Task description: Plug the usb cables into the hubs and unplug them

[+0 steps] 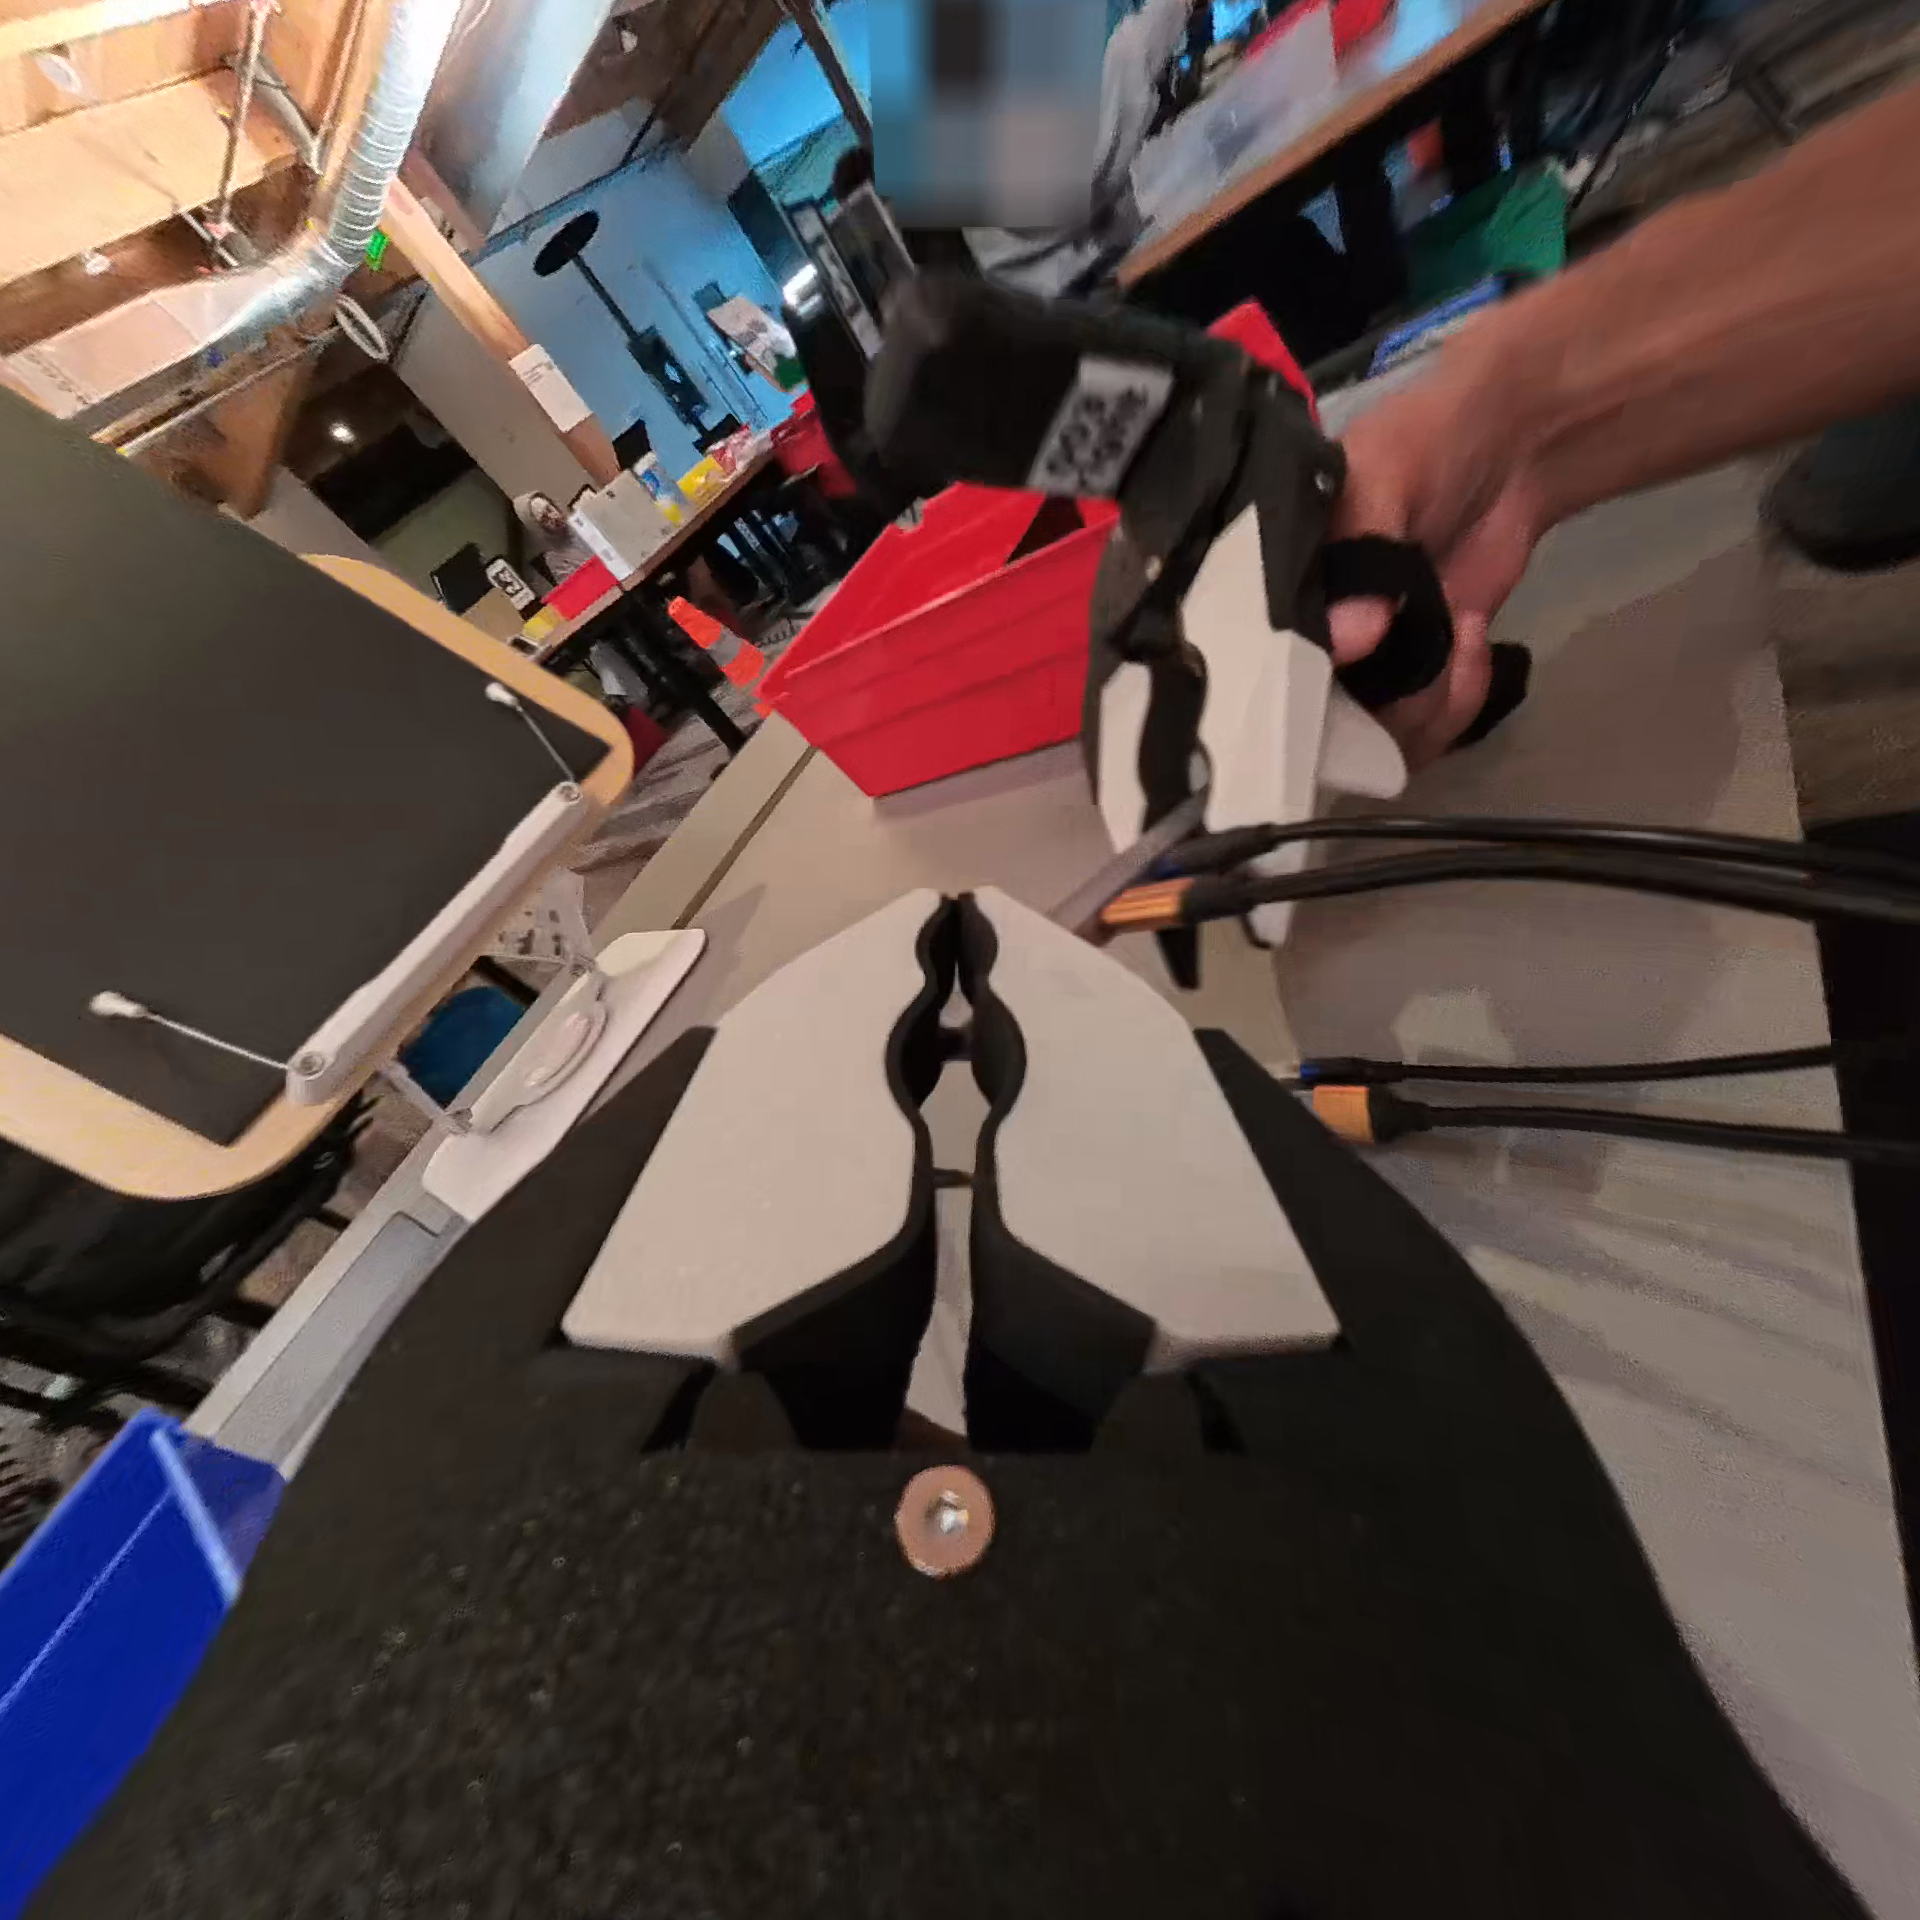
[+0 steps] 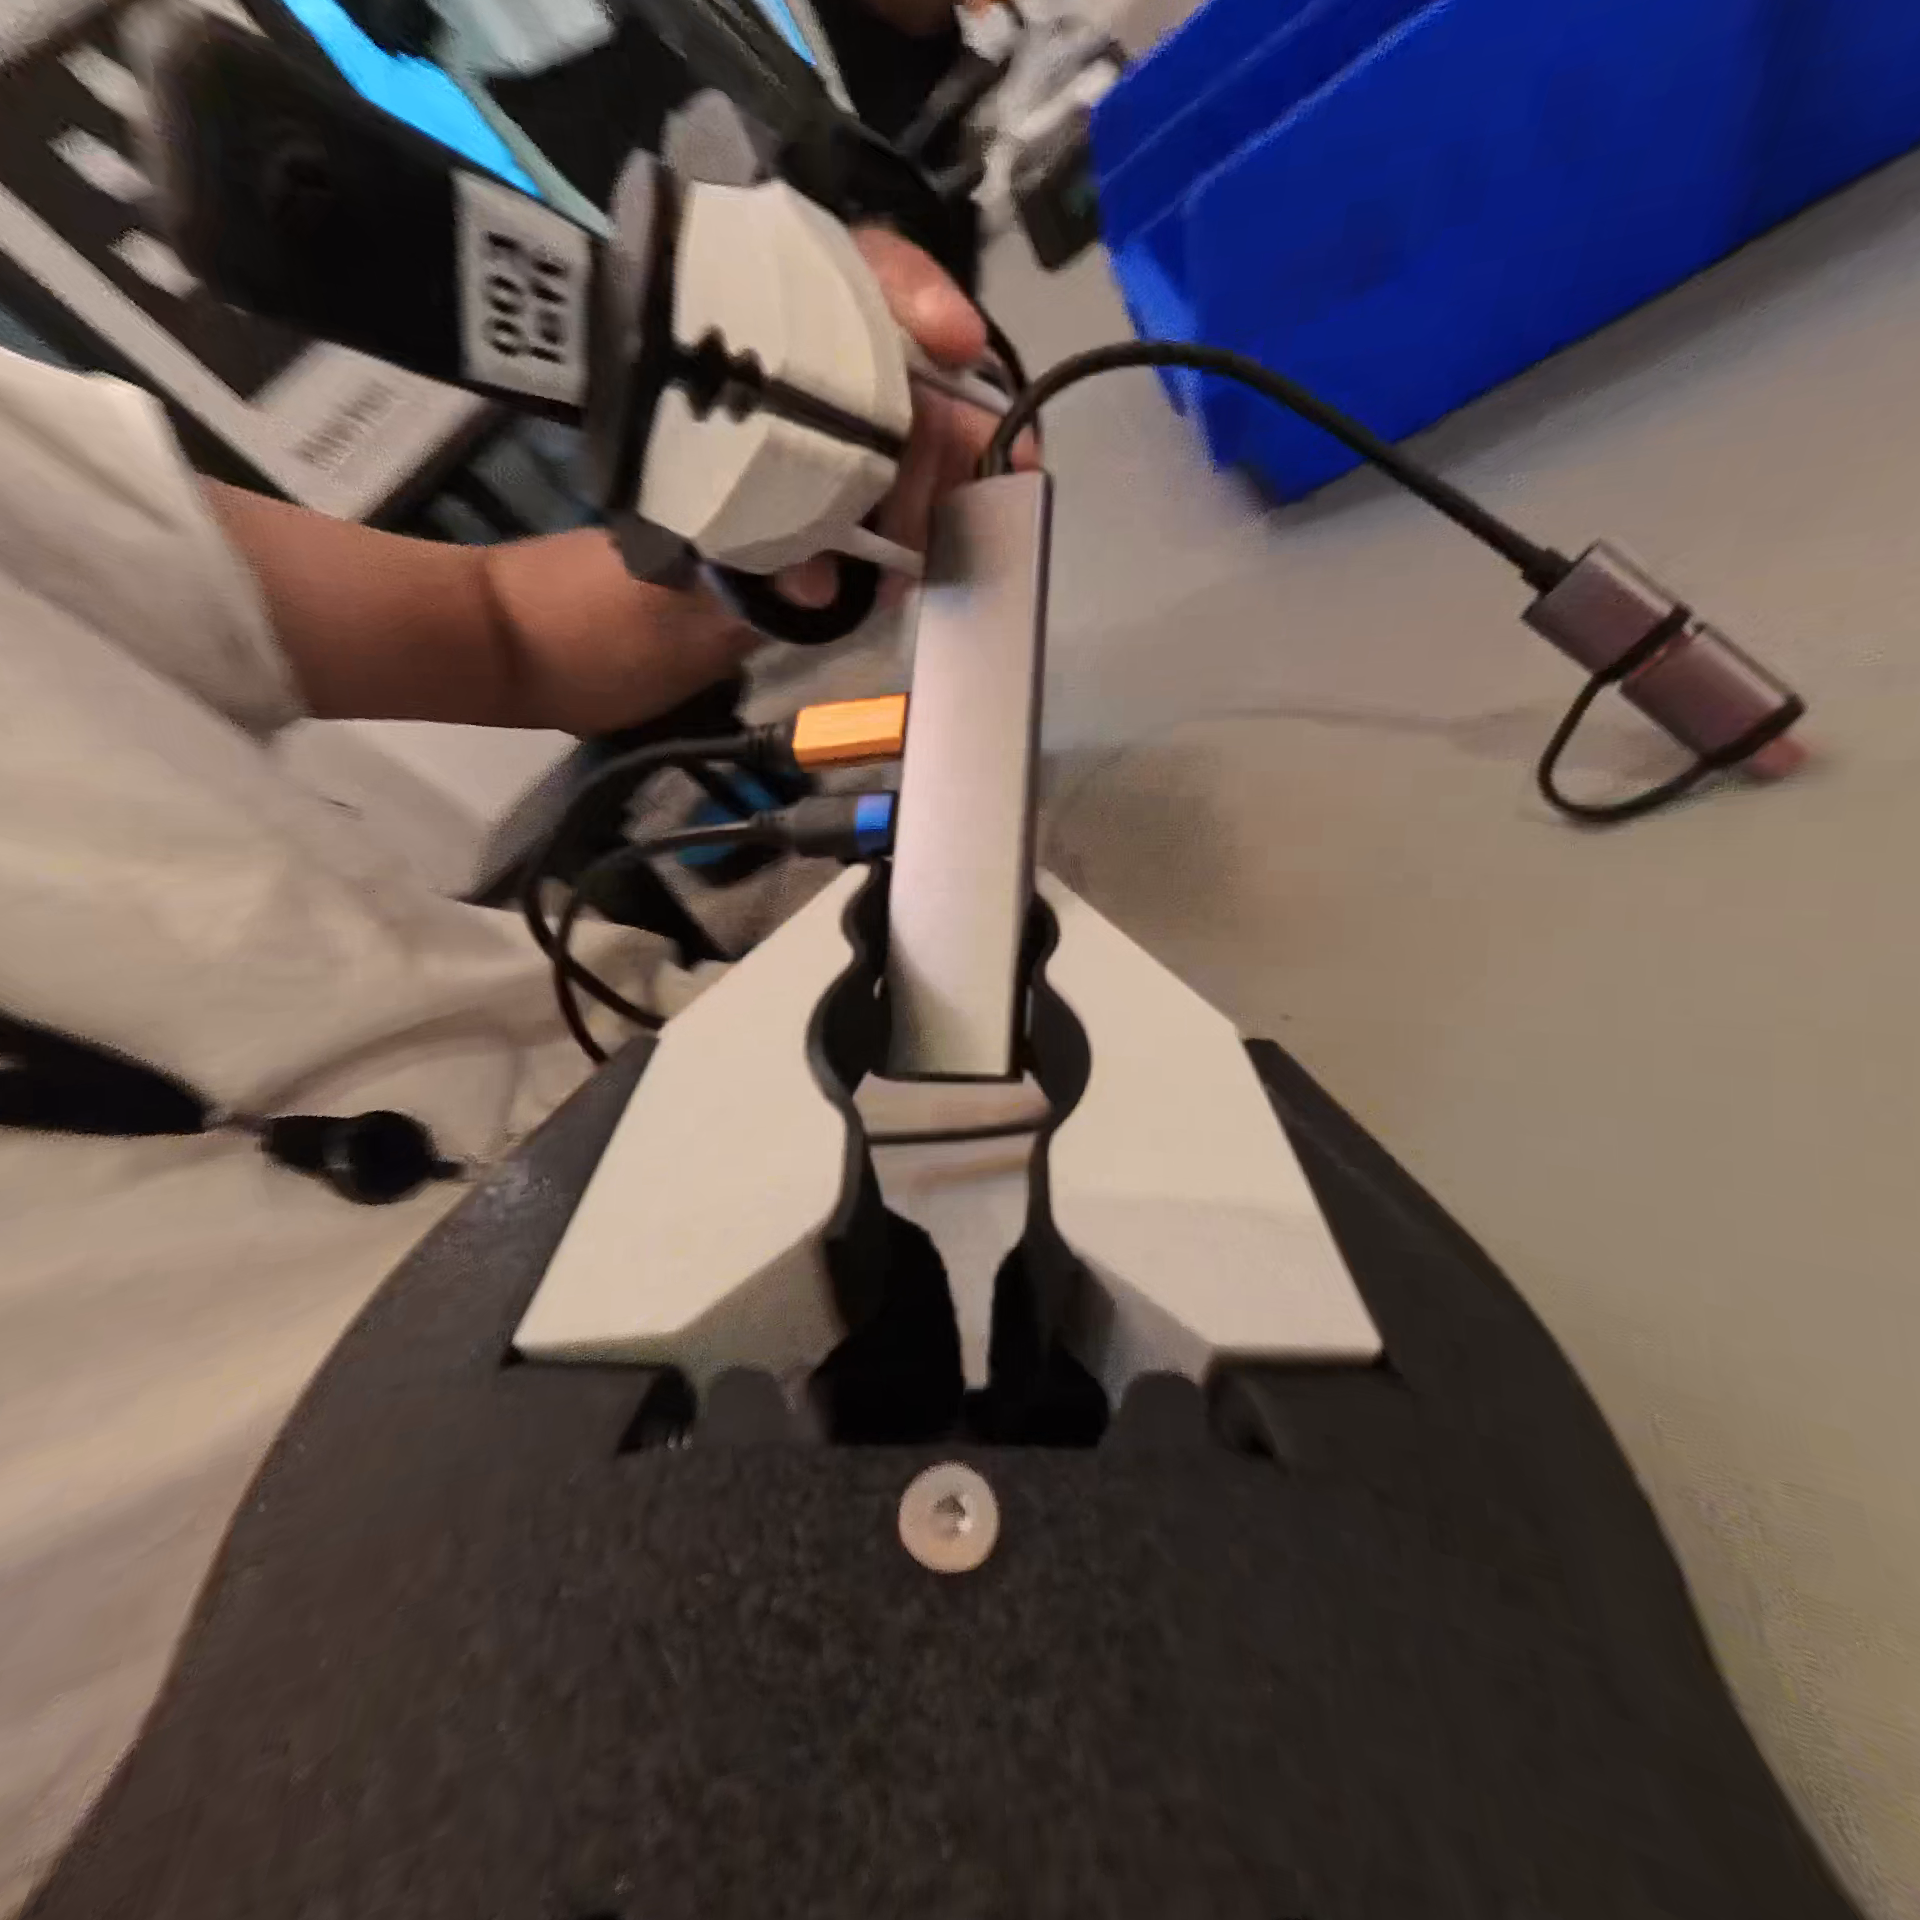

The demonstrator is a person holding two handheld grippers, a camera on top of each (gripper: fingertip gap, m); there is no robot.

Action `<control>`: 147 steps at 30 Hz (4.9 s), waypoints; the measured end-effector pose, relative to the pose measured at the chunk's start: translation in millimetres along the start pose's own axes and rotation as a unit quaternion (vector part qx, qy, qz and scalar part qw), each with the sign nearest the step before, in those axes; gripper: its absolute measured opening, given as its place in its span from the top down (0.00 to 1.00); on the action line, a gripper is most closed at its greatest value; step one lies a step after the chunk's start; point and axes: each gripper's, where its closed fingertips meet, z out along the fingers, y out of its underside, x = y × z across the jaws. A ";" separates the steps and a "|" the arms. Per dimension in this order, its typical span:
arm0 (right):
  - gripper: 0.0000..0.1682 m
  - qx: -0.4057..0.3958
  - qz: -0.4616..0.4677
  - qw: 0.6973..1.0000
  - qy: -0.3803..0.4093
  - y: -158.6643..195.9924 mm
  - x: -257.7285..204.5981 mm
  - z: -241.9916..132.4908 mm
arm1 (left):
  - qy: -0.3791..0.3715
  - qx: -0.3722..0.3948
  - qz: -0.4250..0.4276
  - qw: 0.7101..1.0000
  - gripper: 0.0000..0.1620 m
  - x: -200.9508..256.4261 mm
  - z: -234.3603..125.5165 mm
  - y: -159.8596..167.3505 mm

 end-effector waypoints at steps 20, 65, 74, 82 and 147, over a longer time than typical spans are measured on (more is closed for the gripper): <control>0.89 0.043 -0.271 0.914 0.299 -36.1 41.3 -10.5 | 0.108 -0.023 -0.478 0.871 0.95 12.0 23.7 20.0; 0.96 0.311 0.046 0.942 0.116 -90.8 31.1 -64.3 | 0.078 -0.113 -0.368 0.920 0.84 4.6 28.8 46.5; 0.95 0.231 0.015 0.971 0.055 -76.6 3.4 -19.5 | 0.146 0.039 -0.492 0.858 0.95 4.9 23.1 -5.2; 0.91 0.150 -0.044 0.987 0.026 -54.0 -13.6 -6.1 | 0.166 0.106 -0.501 0.843 0.96 -0.5 11.4 -20.2; 0.96 -0.205 -0.132 0.741 0.626 -46.5 100.1 -383.7 | 0.220 -0.031 -0.384 0.896 0.96 59.9 17.7 8.4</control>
